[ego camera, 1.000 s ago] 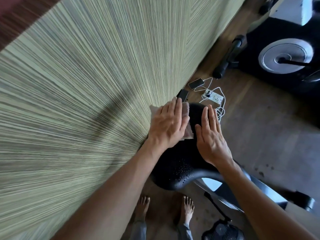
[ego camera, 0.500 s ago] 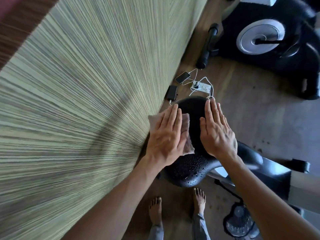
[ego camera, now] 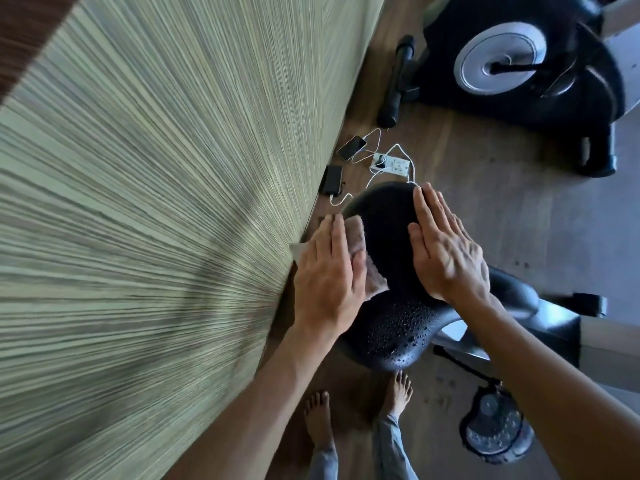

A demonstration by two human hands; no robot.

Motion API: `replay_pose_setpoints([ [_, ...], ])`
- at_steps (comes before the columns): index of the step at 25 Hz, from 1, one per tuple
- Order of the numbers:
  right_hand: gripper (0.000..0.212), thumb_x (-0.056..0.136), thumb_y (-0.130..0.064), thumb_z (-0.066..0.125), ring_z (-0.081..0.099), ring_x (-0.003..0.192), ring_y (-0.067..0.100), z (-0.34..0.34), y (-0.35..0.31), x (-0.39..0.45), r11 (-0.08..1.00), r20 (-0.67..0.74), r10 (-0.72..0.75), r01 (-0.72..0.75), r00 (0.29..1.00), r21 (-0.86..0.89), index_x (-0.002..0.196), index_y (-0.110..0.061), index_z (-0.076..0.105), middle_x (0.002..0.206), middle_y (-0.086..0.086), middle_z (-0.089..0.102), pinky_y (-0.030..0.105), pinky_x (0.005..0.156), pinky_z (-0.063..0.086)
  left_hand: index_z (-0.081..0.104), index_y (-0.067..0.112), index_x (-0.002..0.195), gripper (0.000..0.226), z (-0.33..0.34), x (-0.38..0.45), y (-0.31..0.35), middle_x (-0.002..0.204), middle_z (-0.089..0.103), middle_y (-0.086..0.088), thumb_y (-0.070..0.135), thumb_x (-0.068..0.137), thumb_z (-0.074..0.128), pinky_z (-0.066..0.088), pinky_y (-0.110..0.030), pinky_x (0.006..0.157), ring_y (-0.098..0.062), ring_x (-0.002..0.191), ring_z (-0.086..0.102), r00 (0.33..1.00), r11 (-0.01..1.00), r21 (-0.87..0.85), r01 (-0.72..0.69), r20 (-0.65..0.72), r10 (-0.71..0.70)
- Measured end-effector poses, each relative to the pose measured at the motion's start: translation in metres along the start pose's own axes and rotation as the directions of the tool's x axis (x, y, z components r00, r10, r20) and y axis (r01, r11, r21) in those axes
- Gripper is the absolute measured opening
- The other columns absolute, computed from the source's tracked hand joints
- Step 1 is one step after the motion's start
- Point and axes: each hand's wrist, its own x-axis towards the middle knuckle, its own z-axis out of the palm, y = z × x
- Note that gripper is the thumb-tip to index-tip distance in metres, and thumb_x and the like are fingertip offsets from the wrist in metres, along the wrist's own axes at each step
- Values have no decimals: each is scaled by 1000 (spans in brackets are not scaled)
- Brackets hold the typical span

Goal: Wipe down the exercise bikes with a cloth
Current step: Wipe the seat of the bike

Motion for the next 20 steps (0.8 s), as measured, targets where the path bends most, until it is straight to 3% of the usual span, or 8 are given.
replay_pose_setpoints([
  [2,63,104,-45,16,2,156,7,-1,0,0,1000,-4,25,-25,1000,0,163,-26,8,170,-6,4,37,128,13,32,-1,156,64,-1,-18,7,160,36,-21,40,106,29,33,-41,121,-31,146,37,1000,999,38,-8,19,7],
  [8,58,109,-39,23,5,156,11,-2,0,0,1000,-8,21,-21,1000,-12,163,-22,10,170,-3,6,34,128,10,23,-2,158,67,6,62,21,164,25,-23,41,106,27,21,-40,126,-32,153,27,994,971,219,-92,76,77],
  [12,58,109,-38,23,1,156,9,-3,0,1,1000,20,7,-7,1000,2,163,-24,7,170,-5,2,33,128,8,29,-3,157,62,2,8,-1,167,21,-19,36,107,31,18,-44,127,-28,156,17,928,910,186,-371,107,357],
  [14,59,109,-39,23,0,156,9,-3,0,-1,1000,13,16,-16,1000,13,163,-24,6,170,-5,1,34,128,8,31,-1,157,60,-4,6,-14,168,21,-16,35,108,31,18,-44,127,-25,157,15,898,894,115,-434,141,418],
  [18,59,109,-39,23,0,156,9,-2,1,1,1000,-3,15,-15,1000,20,163,-24,6,170,-5,1,33,128,7,19,1,160,64,1,54,4,168,16,-18,38,108,18,10,-38,129,-27,157,14,982,971,169,-169,115,151],
  [20,59,109,-37,25,1,156,9,-2,2,1,1000,-4,0,0,1000,22,163,-23,7,170,-5,2,30,127,7,20,-1,159,68,7,50,20,167,17,-21,40,106,16,10,-40,129,-30,156,15,988,951,270,-152,79,135],
])
